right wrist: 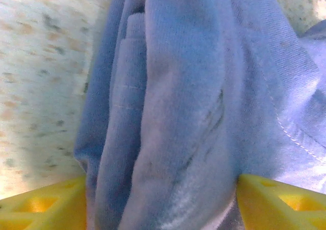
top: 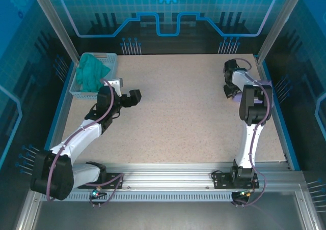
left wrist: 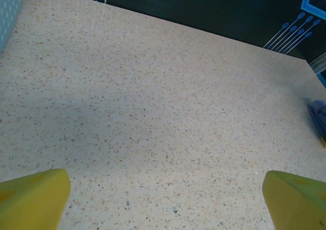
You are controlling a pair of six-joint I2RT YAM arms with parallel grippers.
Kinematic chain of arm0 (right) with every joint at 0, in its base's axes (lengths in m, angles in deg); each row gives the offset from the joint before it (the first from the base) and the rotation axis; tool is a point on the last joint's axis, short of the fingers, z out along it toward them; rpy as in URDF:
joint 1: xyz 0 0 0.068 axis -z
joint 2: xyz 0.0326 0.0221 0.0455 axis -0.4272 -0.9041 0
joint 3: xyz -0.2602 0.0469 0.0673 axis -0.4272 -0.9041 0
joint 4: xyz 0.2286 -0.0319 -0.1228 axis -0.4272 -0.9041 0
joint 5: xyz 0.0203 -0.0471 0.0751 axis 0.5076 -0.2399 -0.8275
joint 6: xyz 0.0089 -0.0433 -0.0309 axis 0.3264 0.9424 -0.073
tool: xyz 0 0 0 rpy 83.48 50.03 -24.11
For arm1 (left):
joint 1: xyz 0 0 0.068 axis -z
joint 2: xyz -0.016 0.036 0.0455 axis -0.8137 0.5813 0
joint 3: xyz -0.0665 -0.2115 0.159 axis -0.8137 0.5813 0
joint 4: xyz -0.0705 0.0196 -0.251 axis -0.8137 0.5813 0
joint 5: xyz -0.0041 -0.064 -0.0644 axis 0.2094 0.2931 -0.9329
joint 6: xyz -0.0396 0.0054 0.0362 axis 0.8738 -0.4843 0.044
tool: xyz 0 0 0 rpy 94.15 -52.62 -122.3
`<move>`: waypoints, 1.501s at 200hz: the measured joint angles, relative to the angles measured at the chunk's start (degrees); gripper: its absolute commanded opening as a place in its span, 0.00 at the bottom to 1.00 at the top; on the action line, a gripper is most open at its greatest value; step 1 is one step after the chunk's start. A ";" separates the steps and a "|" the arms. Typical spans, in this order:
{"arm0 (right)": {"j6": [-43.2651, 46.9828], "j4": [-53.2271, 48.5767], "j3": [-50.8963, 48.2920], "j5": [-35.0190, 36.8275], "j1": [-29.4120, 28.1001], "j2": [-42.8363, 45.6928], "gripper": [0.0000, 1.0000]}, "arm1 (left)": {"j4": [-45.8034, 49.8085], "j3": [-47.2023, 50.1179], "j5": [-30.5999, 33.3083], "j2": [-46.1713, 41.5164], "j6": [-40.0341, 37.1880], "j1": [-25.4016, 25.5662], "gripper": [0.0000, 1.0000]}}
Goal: Fold the inside-out t-shirt
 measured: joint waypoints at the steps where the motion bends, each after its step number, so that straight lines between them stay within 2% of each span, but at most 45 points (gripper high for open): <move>1: 0.22 0.04 0.00 0.15 0.09 -0.02 0.73 | 0.00 0.00 0.17 0.00 -0.09 0.00 0.99; 28: 2.16 0.22 0.00 2.05 1.36 -0.28 0.74 | 0.68 0.00 2.32 0.00 -1.70 0.00 0.99; 53: 1.86 0.26 -0.11 1.49 1.22 0.13 0.79 | 3.91 -1.44 7.30 0.79 -2.60 -0.46 0.99; 80: 0.39 2.23 -3.72 -3.74 -1.99 5.79 0.86 | 8.96 -9.09 9.11 5.84 -1.97 -6.64 0.99; 104: -2.08 6.10 -8.46 -10.97 -8.76 15.98 0.89 | 11.96 -18.34 9.01 12.83 -0.59 -15.26 0.98; 131: -5.11 12.15 -13.81 -19.17 -16.72 26.51 0.89 | 15.87 -28.89 9.53 22.73 -0.42 -21.90 0.98; 159: -8.02 15.37 -17.07 -25.31 -20.44 29.55 0.89 | 21.00 -40.48 10.80 34.80 -1.51 -25.68 0.99; 188: -10.36 15.72 -19.52 -30.01 -21.22 29.53 0.89 | 27.39 -52.28 13.90 46.88 -5.20 -26.84 0.98; 217: -11.61 15.76 -19.63 -32.96 -21.59 29.75 0.89 | 33.05 -61.61 15.26 56.85 -8.20 -27.32 0.83; 249: -12.41 15.76 -19.65 -34.51 -21.70 30.29 0.89 | 38.29 -69.37 15.15 64.17 -10.71 -28.17 0.46; 276: -12.90 15.72 -20.44 -34.67 -21.92 31.34 0.89 | 41.62 -74.42 13.22 66.64 -11.08 -28.37 0.05; 283: -13.07 15.65 -20.98 -34.62 -21.97 32.09 0.89 | 41.88 -74.58 12.59 66.27 -10.82 -28.37 0.01; 300: -13.33 15.21 -22.27 -34.32 -22.01 34.56 0.89 | 41.38 -72.46 11.45 63.54 -10.40 -28.24 0.00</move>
